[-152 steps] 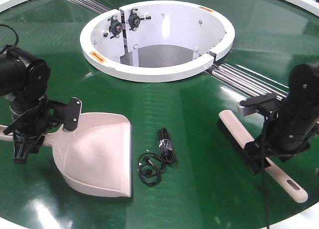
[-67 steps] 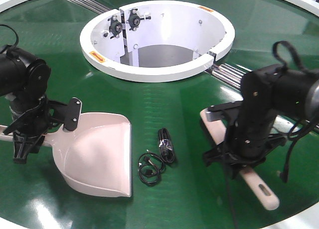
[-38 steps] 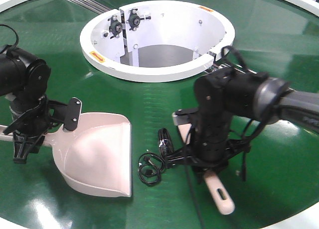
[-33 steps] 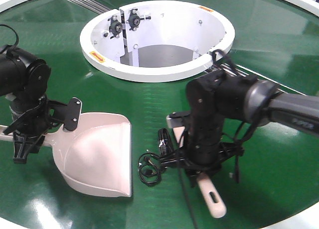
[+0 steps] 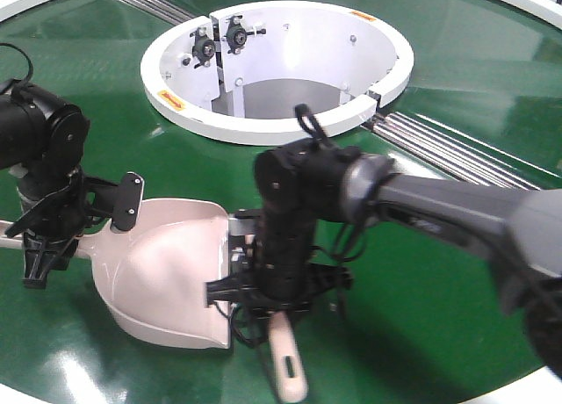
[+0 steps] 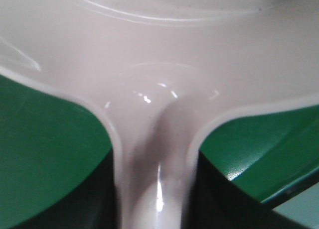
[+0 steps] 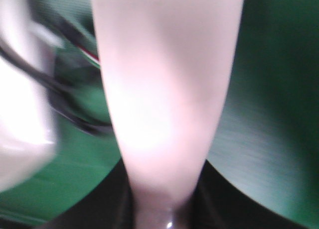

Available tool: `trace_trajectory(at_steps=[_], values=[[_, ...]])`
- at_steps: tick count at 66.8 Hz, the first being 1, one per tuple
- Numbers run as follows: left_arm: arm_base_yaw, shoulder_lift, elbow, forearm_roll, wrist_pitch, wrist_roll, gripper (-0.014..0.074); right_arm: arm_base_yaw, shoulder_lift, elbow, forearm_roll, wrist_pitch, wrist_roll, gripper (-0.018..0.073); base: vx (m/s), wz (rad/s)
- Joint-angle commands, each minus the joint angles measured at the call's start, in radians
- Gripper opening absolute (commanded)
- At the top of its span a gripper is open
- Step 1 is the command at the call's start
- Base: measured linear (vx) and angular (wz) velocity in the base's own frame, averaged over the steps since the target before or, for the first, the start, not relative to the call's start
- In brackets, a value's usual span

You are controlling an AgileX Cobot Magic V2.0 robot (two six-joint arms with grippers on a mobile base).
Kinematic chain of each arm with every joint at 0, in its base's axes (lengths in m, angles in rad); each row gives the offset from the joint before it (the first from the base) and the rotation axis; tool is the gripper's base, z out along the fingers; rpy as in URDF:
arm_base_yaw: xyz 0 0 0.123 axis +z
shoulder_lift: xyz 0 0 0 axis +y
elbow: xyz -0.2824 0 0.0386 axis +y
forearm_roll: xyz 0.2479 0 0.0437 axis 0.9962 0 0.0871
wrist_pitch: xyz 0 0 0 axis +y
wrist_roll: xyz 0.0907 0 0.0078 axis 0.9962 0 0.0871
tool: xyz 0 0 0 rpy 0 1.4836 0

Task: Clean and inspect green conveyor with broom and dustpan
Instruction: 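Sweep the black cable with the brush into the held dustpan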

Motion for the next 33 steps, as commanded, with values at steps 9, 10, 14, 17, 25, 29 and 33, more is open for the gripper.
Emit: trace_trajectory(at_steps=[9,10,14,17,25,29,33], values=[[-0.004,-0.042,-0.028,0.017,0.051,-0.004,-0.0006,0.058,0.099,-0.295,0.144,0.061,-0.069,-0.0003,0.0,0.0],[-0.004,-0.042,-0.028,0.017,0.051,-0.004,-0.0006,0.061,0.106,-0.316,0.144,0.061,-0.069,-0.0003,0.0,0.0],[-0.004,-0.042,-0.028,0.017,0.051,-0.004,-0.0006,0.061,0.121,-0.391,0.144,0.061,-0.069,-0.0003,0.0,0.0],[-0.004,-0.042,-0.028,0.017,0.051,-0.004,-0.0006,0.061,0.126,-0.428,0.146,0.06,-0.067,-0.0003,0.0,0.0],[-0.004,-0.042,-0.028,0.017,0.051,-0.004,-0.0006,0.059,0.122,-0.495,0.146,0.06,-0.067,-0.0003,0.0,0.0],[-0.004,-0.042,-0.028,0.017,0.051,-0.004,-0.0006,0.058,0.11,-0.501,0.143,0.06,-0.069,-0.0003,0.0,0.0],[-0.004,-0.042,-0.028,0.017,0.051,-0.004,-0.0006,0.058,0.102,-0.501,0.127,0.06,-0.073,-0.0003,0.0,0.0]])
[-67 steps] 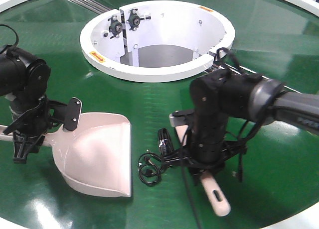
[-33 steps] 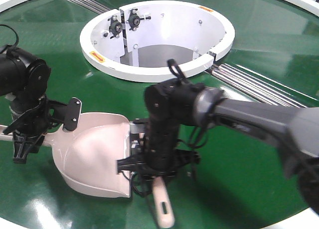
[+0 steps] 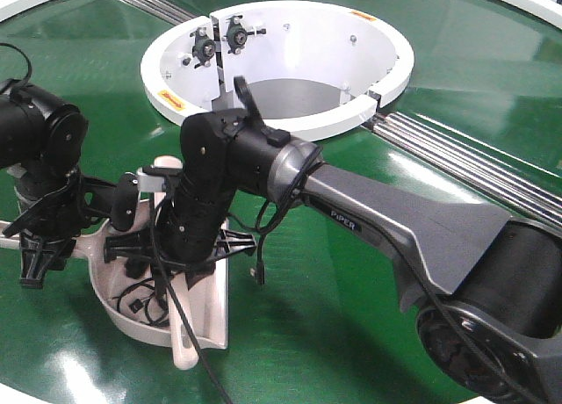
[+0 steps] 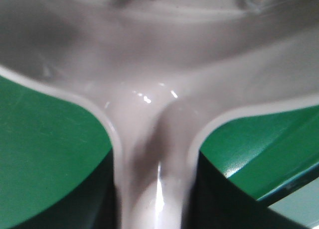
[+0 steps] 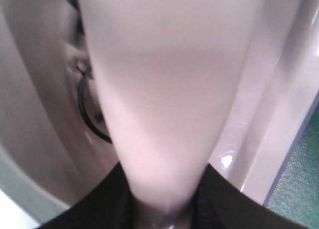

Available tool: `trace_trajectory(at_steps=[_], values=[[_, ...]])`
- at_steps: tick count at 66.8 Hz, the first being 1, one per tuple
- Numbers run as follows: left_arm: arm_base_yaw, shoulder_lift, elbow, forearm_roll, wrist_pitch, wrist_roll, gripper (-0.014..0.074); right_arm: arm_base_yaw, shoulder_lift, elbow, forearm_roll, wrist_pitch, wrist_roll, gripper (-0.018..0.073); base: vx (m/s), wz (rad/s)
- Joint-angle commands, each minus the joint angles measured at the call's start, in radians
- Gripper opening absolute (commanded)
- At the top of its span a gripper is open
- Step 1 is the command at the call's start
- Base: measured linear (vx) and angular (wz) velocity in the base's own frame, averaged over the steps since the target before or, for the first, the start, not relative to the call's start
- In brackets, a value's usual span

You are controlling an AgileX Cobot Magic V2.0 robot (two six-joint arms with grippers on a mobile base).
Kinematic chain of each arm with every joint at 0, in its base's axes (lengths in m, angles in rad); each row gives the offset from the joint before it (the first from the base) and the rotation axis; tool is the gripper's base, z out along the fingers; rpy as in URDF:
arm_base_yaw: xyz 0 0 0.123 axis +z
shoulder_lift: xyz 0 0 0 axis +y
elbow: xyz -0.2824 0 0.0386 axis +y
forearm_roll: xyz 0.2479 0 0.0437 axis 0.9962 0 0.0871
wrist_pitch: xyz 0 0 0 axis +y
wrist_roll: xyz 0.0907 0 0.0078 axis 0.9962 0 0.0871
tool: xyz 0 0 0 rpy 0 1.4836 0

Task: Clean and inspect green conveyor with broom and dustpan
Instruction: 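Sweep the black cable with the brush into the held dustpan, then move the brush back to its spot beside the dustpan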

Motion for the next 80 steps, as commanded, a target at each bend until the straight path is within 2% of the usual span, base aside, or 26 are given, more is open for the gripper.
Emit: trace_trajectory(at_steps=[1,14,23,40,54,61,70,80], values=[[-0.004,-0.042,-0.028,0.009,0.046,-0.005,-0.0006,-0.006,-0.085,-0.037,-0.004,0.057,-0.018,-0.0003,0.0,0.0],[-0.004,-0.042,-0.028,0.009,0.046,-0.005,-0.0006,-0.007,-0.115,-0.032,-0.061,0.057,-0.024,-0.0003,0.0,0.0],[-0.004,-0.042,-0.028,0.009,0.046,-0.005,-0.0006,-0.019,-0.161,0.035,-0.122,0.057,-0.019,-0.0001,0.0,0.0],[-0.004,-0.042,-0.028,0.009,0.046,-0.005,-0.0006,-0.131,-0.315,0.268,-0.128,0.057,-0.073,-0.0001,0.0,0.0],[-0.004,-0.042,-0.028,0.009,0.046,-0.005,-0.0006,-0.24,-0.439,0.459,-0.219,0.057,-0.101,-0.0001,0.0,0.0],[-0.004,-0.042,-0.028,0.009,0.046,-0.005,-0.0006,-0.296,-0.489,0.552,-0.255,0.057,-0.151,-0.0001,0.0,0.0],[-0.004,-0.042,-0.028,0.009,0.046,-0.005,-0.0006,-0.368,-0.55,0.661,-0.255,0.052,-0.251,-0.0001,0.0,0.0],[-0.004,-0.042,-0.028,0.009,0.046,-0.005,-0.0006,-0.451,-0.603,0.762,-0.255,0.007,-0.316,-0.0001,0.0,0.0]])
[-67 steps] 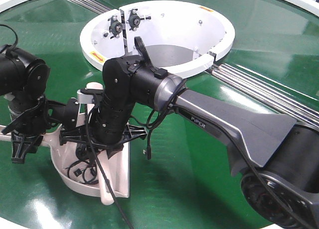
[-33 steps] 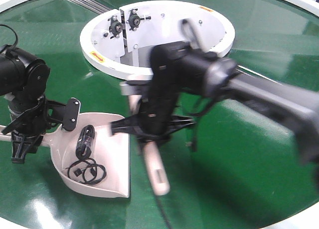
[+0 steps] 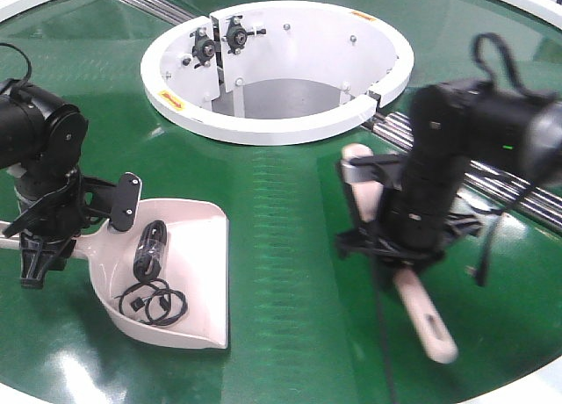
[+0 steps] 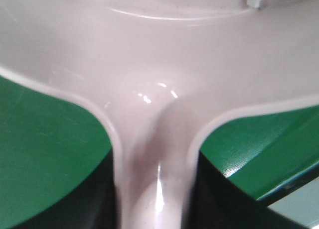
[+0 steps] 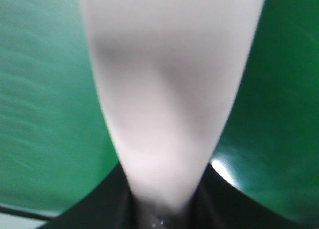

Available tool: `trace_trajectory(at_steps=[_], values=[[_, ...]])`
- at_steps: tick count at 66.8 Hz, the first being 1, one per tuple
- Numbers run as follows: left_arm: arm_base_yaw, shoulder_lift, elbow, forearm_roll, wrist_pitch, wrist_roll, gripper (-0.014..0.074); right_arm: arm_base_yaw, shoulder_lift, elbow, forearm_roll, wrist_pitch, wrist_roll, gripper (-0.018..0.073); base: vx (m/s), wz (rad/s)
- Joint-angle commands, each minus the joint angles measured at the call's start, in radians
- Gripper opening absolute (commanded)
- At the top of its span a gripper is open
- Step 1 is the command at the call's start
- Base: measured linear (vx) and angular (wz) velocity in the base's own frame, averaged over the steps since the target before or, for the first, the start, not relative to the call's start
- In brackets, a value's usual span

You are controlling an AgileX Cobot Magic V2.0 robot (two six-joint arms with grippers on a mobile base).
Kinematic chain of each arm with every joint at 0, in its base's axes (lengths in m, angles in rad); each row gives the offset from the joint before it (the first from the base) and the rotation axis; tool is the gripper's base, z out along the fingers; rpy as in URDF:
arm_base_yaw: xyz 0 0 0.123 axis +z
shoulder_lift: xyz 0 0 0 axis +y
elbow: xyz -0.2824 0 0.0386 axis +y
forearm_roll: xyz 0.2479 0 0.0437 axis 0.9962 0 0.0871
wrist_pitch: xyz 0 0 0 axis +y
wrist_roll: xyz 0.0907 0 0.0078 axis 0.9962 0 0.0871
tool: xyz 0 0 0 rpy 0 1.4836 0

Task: Clean and inspect green conveyor with broom and dustpan
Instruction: 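Move the brush back to its spot beside the dustpan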

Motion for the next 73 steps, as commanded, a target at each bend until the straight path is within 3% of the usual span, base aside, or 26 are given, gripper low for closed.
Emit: trace_trajectory(at_steps=[1,18,73], values=[[-0.004,-0.042,-0.028,0.012,0.044,-0.005,-0.0006,-0.065,-0.086,0.043,-0.005,0.0,-0.06,-0.0001,0.0,0.0],[-0.004,-0.042,-0.028,0.012,0.044,-0.005,-0.0006,-0.175,-0.114,0.137,0.002,-0.057,-0.139,-0.0001,0.0,0.0],[-0.004,-0.042,-0.028,0.012,0.044,-0.005,-0.0006,-0.176,-0.029,0.147,-0.038,-0.108,-0.146,0.0006,0.0,0.0]])
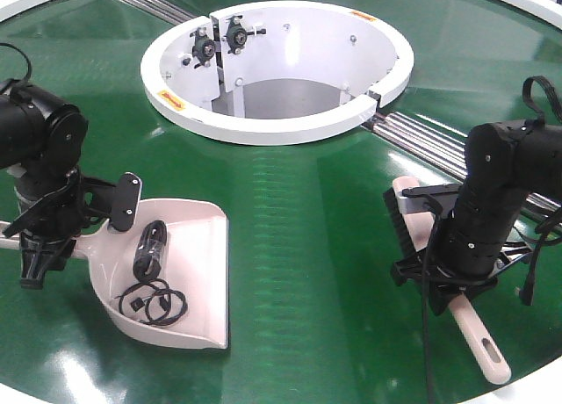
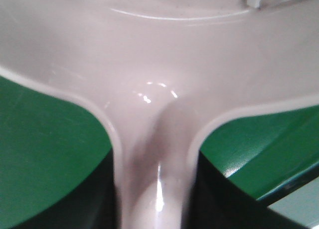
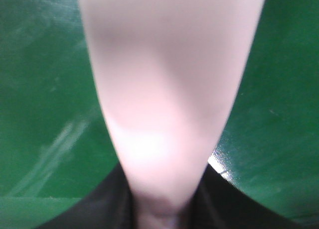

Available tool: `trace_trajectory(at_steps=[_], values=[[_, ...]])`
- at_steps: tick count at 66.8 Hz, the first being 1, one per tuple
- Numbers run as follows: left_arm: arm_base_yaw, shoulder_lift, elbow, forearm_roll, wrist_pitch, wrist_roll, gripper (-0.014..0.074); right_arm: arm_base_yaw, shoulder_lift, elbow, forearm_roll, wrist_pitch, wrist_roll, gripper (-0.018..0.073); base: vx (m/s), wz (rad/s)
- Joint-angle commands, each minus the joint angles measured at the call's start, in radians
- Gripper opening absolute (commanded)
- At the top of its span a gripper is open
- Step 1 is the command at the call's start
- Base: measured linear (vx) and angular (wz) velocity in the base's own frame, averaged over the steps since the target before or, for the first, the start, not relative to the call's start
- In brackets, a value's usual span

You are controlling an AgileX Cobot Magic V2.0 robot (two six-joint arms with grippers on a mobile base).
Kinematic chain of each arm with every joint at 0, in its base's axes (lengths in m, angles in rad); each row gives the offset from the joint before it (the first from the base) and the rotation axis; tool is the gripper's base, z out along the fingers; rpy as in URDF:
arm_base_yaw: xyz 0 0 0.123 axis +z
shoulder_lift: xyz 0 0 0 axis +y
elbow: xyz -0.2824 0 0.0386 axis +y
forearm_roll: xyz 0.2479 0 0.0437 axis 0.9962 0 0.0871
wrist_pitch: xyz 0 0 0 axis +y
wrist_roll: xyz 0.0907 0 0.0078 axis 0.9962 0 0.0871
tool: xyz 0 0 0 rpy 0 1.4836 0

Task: Clean and inspect green conveyor with broom and dustpan
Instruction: 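Lower the dustpan with the left gripper and release its handle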

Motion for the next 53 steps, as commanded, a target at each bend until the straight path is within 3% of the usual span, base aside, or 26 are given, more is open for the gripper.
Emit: trace_trajectory(at_steps=[1,53], values=[[-0.004,-0.042,-0.028,0.012,0.044,-0.004,-0.0006,-0.006,-0.043,-0.022,-0.008,0.001,-0.012,0.0006,0.0,0.0],[-0.004,-0.042,-0.028,0.012,0.019,-0.004,-0.0006,-0.006,-0.043,-0.022,-0.008,0.001,-0.012,0.0006,0.0,0.0]])
